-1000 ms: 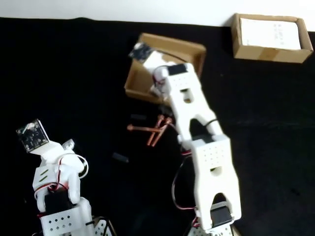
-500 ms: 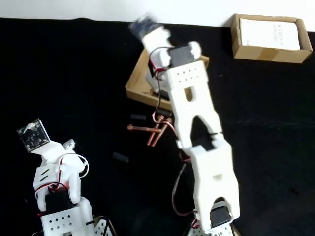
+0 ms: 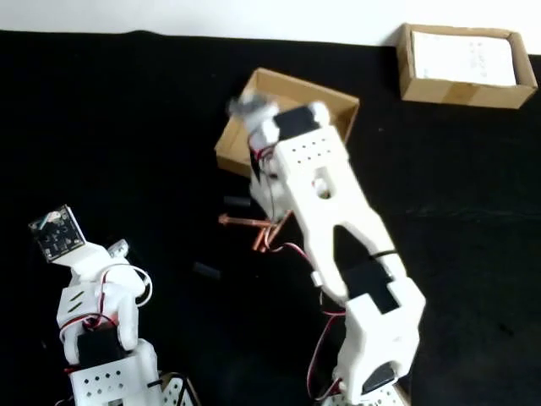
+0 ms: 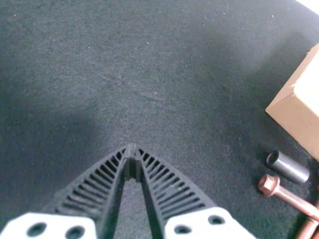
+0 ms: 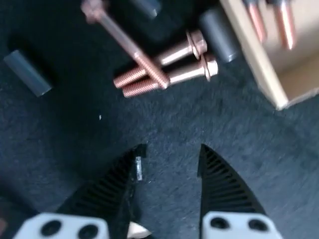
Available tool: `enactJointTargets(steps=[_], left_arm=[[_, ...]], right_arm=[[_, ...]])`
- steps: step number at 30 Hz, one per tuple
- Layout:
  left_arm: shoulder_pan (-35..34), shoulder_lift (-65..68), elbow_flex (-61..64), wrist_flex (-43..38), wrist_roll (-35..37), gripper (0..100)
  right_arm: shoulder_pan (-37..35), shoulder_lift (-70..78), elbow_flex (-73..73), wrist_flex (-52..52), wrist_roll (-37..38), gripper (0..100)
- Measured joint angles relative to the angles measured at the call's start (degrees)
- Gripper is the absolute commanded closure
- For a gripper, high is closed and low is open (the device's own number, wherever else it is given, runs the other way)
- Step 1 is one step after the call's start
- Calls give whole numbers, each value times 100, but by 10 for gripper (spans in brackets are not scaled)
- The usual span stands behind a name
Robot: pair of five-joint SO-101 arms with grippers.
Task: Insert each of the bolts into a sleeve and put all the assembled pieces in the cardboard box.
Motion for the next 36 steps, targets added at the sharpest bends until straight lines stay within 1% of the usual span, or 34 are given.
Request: enactJointTargets(steps=[3, 8, 16, 20, 24, 36], left_arm=[[0, 0, 0, 0, 0, 991], [0, 0, 0, 0, 0, 991], [0, 0, 0, 0, 0, 991], [0, 0, 0, 0, 0, 991], [0, -9, 0, 0, 0, 991], [0, -9, 0, 0, 0, 991]], right_arm=[[70, 281, 0, -369, 378, 854], [264, 949, -281, -730, 765, 854], [501, 2198, -1732, -756, 1213, 854], [536, 2840, -2549, -747, 1336, 854], [545, 3358, -3042, -747, 1389, 854], [580, 3719, -3279, -457, 1389, 854]])
